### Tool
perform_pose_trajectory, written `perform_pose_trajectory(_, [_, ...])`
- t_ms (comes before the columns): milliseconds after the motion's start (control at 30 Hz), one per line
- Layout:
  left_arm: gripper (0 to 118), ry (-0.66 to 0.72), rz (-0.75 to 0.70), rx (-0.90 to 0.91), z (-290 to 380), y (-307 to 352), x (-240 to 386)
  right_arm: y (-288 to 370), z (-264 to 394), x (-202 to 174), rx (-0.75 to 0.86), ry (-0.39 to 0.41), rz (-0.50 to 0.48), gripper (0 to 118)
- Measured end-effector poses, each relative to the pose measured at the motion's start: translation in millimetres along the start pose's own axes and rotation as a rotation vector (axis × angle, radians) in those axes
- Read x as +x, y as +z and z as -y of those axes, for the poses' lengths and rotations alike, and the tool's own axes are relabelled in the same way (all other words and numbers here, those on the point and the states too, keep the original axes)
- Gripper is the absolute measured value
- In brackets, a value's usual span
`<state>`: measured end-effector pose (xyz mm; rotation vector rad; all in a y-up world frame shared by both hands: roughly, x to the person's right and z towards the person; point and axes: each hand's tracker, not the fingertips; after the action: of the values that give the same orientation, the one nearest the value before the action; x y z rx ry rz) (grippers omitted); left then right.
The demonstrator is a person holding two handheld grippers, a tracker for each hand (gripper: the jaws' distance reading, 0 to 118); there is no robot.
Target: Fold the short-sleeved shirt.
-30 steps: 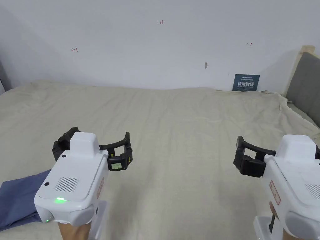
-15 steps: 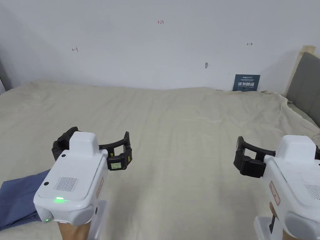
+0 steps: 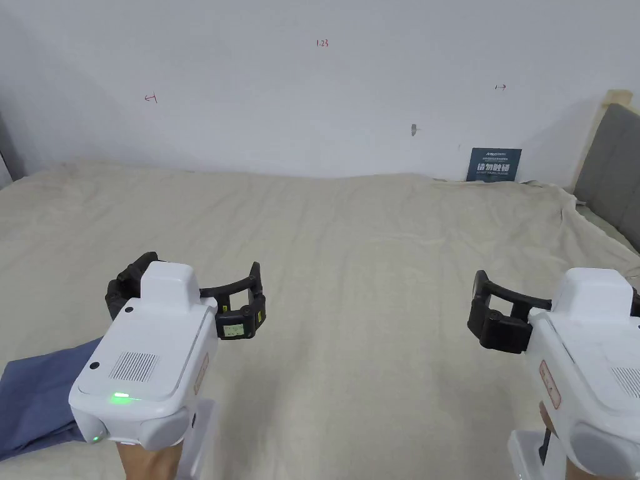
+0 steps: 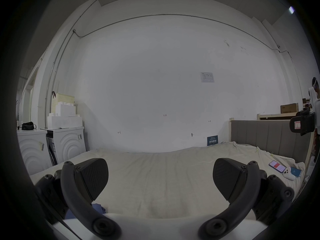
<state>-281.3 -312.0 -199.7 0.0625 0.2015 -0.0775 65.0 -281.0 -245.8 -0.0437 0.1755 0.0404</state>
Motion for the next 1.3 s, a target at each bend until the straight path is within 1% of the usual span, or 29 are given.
perform_pose_trajectory(133, [118, 0.001, 0.001, 0.001, -0.5, 0.0, 0.1, 4.2, -5.2, -6.1, 0.002, 0.004, -0.001, 118])
perform_pose_trajectory(567, [118, -0.001, 0.001, -0.002, -0.6, -0.1, 0.2, 7.5, -9.8, -9.6, 0.003, 0.004, 0.002, 118])
perform_pose_trajectory(1100, [118, 0.003, -0.003, 0.0, -0.6, 0.2, -1.5, -0.9, -2.5, -1.8, 0.001, 0.011, -0.005, 118])
perform_pose_trajectory(1267, [118, -0.001, -0.001, -0.009, 0.4, -0.1, -2.2, -1.3, -1.2, -3.6, 0.013, 0.022, 0.021, 118])
perform_pose_trajectory(1300, [118, 0.0, 0.0, -0.01, 0.5, 0.1, -2.3, -1.4, -0.9, -2.7, 0.019, 0.004, 0.029, 118])
